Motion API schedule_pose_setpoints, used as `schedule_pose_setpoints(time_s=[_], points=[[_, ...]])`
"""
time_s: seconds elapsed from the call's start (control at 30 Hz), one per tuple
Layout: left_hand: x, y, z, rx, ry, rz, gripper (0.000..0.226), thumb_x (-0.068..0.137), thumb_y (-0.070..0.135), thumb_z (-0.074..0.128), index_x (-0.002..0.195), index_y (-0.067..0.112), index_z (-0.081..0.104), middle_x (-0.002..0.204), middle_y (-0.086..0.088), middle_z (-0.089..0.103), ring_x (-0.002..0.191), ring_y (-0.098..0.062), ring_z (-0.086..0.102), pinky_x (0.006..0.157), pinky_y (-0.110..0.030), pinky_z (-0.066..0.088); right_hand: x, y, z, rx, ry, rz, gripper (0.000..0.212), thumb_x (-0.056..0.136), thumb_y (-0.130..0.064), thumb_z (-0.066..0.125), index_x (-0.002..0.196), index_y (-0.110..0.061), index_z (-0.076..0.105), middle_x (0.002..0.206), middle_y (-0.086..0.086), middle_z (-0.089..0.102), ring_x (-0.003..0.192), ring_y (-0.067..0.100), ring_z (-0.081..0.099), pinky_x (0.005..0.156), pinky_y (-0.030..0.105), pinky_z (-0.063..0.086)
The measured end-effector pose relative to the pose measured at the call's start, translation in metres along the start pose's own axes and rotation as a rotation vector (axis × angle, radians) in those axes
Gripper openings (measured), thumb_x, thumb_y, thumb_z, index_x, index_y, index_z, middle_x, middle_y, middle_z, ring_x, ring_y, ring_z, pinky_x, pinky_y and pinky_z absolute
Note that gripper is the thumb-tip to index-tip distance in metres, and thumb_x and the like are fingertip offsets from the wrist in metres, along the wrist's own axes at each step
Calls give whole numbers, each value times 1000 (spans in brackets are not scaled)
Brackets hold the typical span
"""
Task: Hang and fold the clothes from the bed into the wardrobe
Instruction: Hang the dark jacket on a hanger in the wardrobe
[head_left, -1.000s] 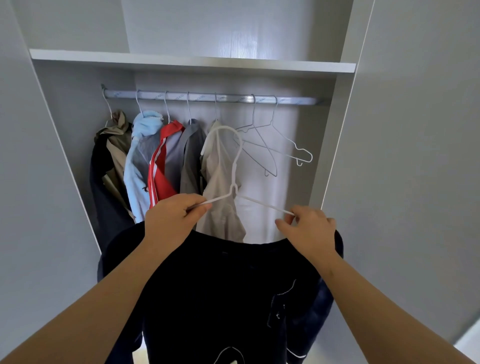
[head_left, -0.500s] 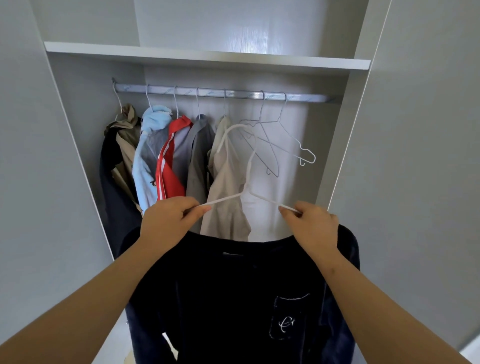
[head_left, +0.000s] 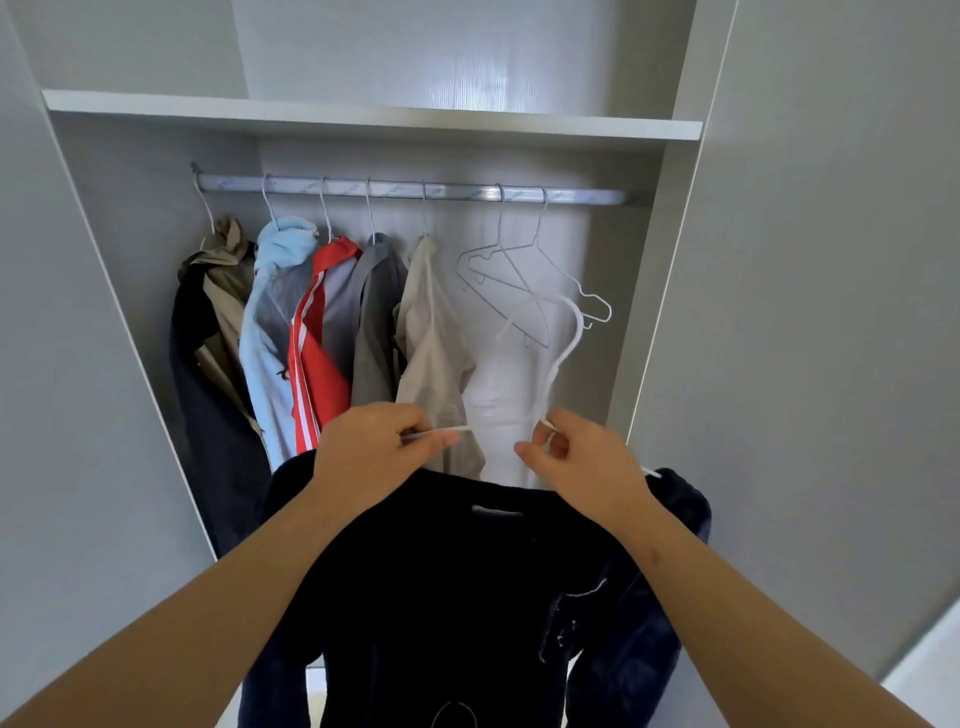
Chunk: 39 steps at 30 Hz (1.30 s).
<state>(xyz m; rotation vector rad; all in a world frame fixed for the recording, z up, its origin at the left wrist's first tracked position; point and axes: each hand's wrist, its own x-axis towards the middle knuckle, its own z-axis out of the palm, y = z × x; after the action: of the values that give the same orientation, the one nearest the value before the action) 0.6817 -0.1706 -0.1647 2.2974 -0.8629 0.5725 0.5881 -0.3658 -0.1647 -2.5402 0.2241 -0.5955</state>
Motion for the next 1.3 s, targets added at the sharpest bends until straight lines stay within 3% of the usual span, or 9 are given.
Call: schedule_pose_setpoints(time_s=[0.17,0.33,0.5,0.57,0.73,0.87,1.0,1.17,1.3], points=[[-2,7,15,20,-102,-57,37,77,55,61,54,29,49,52,9,46,55,-3,46,52,-17,30,1,-1,-8,130,-71,88,49,93,-48,43,58,-15,35,54,-4,39,52,13,37,54,27,29],[4,5,20,-164,-337,-68,12,81,39,66,77,29,61,79,12,57,74,0,51,69,-20,41,3,12,-8,154,-154,214,50,95,-43,44,53,-15,42,51,-4,43,53,13,42,56,27,33],[4,-6,25,-197,-354,-96,3,87,23,61,85,21,61,87,9,55,81,-5,52,67,-12,36,0,23,-5,100,-249,379,42,97,-34,45,60,-13,46,54,-1,42,50,11,39,48,22,27],[4,-6,30,-216,-386,-142,6,88,22,59,82,24,59,86,10,56,81,-7,54,71,-13,40,-1,25,-2,208,-304,466,37,96,-29,47,63,-13,44,55,1,36,47,12,31,44,21,24],[11,-9,38,-228,-365,-186,5,90,24,57,85,24,60,89,11,58,77,1,53,63,-4,38,-1,27,-5,630,-370,632,25,95,-8,47,71,-7,54,56,2,42,39,7,32,32,15,24],[21,-10,45,-239,-331,-224,5,90,27,58,88,23,60,91,11,59,81,-3,54,66,-11,38,7,29,-1,840,-328,628,24,97,-3,41,76,-6,54,58,3,47,33,6,36,31,16,26],[39,-12,47,-254,-313,-227,6,90,26,57,89,22,61,90,11,60,82,-6,56,73,-17,41,28,32,4,925,-327,629,18,98,-8,40,86,-8,54,63,3,45,33,9,35,31,16,25],[80,-24,50,-261,-253,-216,4,90,23,58,87,22,60,88,11,59,77,-3,53,67,-14,38,69,33,14,998,-310,642,19,97,-5,38,87,-8,54,54,1,45,31,8,32,32,14,24],[122,-40,61,-285,-217,-218,6,89,22,57,90,19,62,97,4,63,89,-11,57,80,-23,43,114,35,23,1082,-240,664,23,97,-2,34,84,-8,52,54,1,43,29,5,28,29,12,19]])
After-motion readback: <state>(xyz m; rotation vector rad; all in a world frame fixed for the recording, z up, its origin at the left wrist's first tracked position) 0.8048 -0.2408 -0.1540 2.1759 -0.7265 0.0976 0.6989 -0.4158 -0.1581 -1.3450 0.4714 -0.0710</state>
